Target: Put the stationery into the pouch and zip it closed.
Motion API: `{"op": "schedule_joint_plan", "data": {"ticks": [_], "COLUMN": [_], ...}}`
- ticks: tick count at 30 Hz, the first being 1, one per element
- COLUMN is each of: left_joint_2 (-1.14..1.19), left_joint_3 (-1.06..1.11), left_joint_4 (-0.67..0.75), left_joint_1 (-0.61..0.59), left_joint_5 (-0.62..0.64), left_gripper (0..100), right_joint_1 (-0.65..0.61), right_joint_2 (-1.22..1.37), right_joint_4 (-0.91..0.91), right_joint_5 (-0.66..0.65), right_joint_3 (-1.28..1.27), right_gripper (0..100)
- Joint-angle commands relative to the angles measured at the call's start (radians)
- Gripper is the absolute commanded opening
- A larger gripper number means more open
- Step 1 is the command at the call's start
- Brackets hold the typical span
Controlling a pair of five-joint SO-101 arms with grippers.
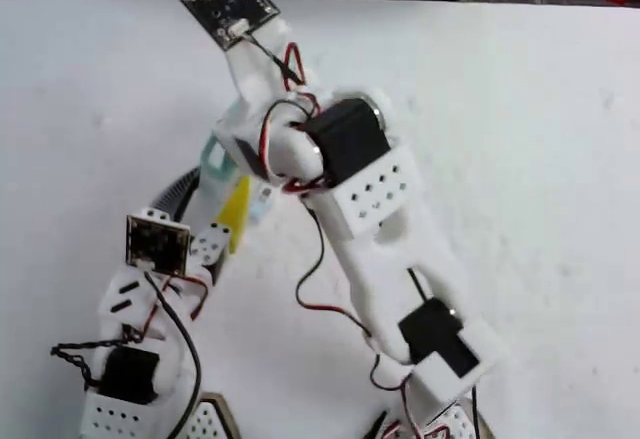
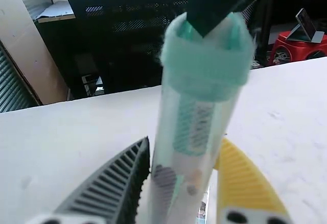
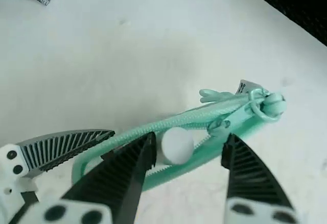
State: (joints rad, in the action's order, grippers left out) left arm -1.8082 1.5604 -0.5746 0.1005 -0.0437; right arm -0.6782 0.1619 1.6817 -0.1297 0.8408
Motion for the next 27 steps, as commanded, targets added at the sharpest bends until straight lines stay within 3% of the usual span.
{"op": "schedule_joint_plan", "data": {"ticks": [1,9,14,21,27], "left_joint_2": [-0.015,-0.015,-0.015,-0.015,-0.015], "left_joint_3": [-0.023,-0.023,-0.023,-0.023,-0.021], "left_joint_4": [0.002,0.002,0.002,0.002,0.002], "left_joint_1": [-0.01,-0.01,-0.007,-0.007,-0.007], "left_joint_5": [-0.009,-0.009,-0.009,-0.008,-0.008], "left_gripper": [22,22,22,22,22], "right_joint_1": [0.01,-0.059,-0.12,-0.125,-0.131], "right_joint_2": [0.061,-0.008,-0.068,-0.073,-0.079], "right_joint_4": [0.039,0.041,0.039,0.038,0.03], "right_joint_5": [-0.012,-0.021,-0.173,-0.196,-0.365], "right_joint_3": [0.041,-0.074,-0.146,-0.195,-0.16], "right_gripper": [19.8,19.7,19.7,19.7,19.7]}}
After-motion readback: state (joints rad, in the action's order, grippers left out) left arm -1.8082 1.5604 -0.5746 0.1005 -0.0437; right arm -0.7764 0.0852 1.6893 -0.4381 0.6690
